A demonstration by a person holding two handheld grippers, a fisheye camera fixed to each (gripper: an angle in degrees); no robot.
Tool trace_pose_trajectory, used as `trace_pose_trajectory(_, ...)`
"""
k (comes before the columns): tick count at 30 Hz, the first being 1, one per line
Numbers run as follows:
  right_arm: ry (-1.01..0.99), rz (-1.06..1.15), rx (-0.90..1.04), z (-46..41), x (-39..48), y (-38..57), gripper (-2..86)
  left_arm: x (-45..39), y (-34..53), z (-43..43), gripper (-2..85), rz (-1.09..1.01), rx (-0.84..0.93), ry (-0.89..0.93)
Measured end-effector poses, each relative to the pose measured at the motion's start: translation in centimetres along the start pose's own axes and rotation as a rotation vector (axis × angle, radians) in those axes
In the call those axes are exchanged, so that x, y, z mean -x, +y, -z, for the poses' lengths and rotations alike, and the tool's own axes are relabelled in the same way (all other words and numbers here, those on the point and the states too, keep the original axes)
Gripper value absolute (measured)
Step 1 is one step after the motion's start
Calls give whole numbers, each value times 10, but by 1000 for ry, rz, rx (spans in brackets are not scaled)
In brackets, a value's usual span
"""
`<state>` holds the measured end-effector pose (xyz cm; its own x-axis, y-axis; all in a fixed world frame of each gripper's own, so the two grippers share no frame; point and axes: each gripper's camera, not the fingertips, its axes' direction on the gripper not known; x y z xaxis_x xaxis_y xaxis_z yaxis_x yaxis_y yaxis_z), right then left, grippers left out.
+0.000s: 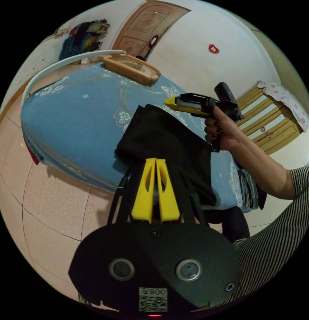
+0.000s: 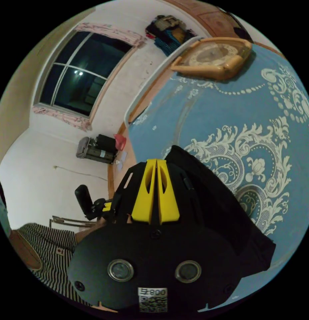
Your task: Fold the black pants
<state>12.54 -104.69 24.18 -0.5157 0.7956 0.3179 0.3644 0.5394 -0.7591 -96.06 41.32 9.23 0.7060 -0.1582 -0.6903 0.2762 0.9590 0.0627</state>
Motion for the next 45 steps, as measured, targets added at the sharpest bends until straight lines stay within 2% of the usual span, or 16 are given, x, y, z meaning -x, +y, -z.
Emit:
trace_pose_trajectory(2, 12, 22, 43, -8, 1, 14, 0, -4, 1, -7, 1, -10, 29, -24)
trace_pose_trajectory(5, 86, -13, 213, -38, -11, 32, 0, -7, 2, -14, 1, 8, 38, -3)
trace_pose_trajectory(9, -8, -24, 163, -42, -17, 53, 0, -21, 5, -10, 1, 0, -1, -21)
trace_pose_trajectory(14, 69, 9, 241, -54, -20, 80, 0, -25, 8, -25, 1, 32, 39, 7)
trace_pose_trajectory(26, -41, -21, 156, -14, -43, 187, 0, -69, 18, -30, 1, 49, -6, -19)
trace_pose_trajectory(31, 28, -106, 207, -9, -63, 247, 0, -81, 15, -50, 1, 83, 63, -29)
trace_pose_trajectory(34, 29, -129, 140, 6, -69, 279, 0, -104, 18, -44, 1, 55, 31, -64)
trace_pose_trajectory(38, 59, -158, 95, 24, -77, 323, 0, -138, 26, -48, 1, -13, 20, 1)
trace_pose_trajectory(42, 151, -181, 127, 22, -87, 361, 0, -179, 30, -79, 1, -106, 120, 1)
trace_pose_trajectory(45, 215, -173, 178, 14, -93, 379, 0, -198, 30, -111, 1, -146, 237, -83)
